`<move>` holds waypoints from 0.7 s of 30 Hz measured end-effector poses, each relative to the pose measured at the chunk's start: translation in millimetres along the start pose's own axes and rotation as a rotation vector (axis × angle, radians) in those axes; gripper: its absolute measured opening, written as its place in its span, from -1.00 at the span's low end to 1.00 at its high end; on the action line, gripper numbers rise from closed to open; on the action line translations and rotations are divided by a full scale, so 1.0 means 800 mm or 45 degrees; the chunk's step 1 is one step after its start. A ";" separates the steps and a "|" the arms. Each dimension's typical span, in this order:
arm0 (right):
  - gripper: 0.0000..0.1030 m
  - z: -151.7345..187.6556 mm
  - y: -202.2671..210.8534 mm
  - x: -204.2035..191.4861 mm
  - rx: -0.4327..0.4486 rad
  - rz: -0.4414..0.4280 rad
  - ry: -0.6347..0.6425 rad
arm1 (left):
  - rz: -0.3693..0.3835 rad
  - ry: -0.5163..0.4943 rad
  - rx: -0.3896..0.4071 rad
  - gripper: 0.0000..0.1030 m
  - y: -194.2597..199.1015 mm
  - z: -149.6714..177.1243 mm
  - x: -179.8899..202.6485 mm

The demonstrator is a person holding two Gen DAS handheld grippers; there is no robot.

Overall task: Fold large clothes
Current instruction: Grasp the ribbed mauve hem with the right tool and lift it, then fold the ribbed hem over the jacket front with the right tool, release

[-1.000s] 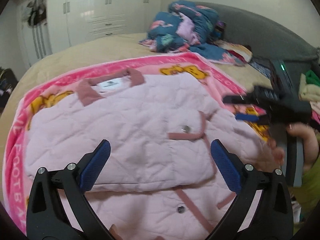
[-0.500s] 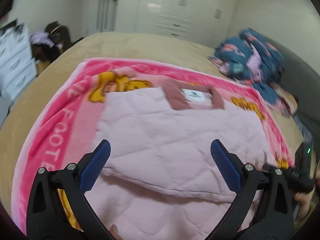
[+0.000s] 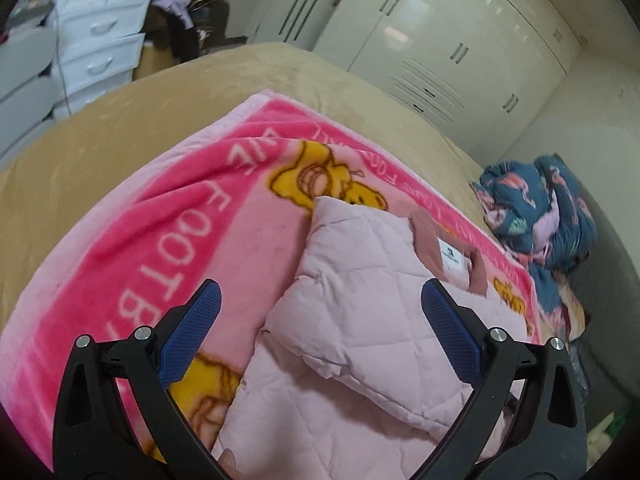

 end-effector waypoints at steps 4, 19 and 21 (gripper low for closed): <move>-0.55 -0.036 0.043 -0.049 0.166 -0.010 0.220 | 0.022 0.021 0.010 0.82 -0.003 -0.004 0.001; -0.57 -0.154 0.065 -0.062 0.380 0.171 0.435 | 0.082 -0.067 -0.060 0.82 -0.058 0.007 0.036; -0.57 -0.153 0.054 -0.051 0.360 0.182 0.405 | 0.091 -0.089 -0.086 0.82 -0.069 0.013 0.040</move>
Point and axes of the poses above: each gripper's, at about its wrist camera, not at the fingertips, and y roughly against the way its jaws point, x to its right, z to its underside, the point moved 10 cm from there along -y, roughly the way its jaws point, and after that the axes turned 15 degrees about z, right-handed, at the moved point
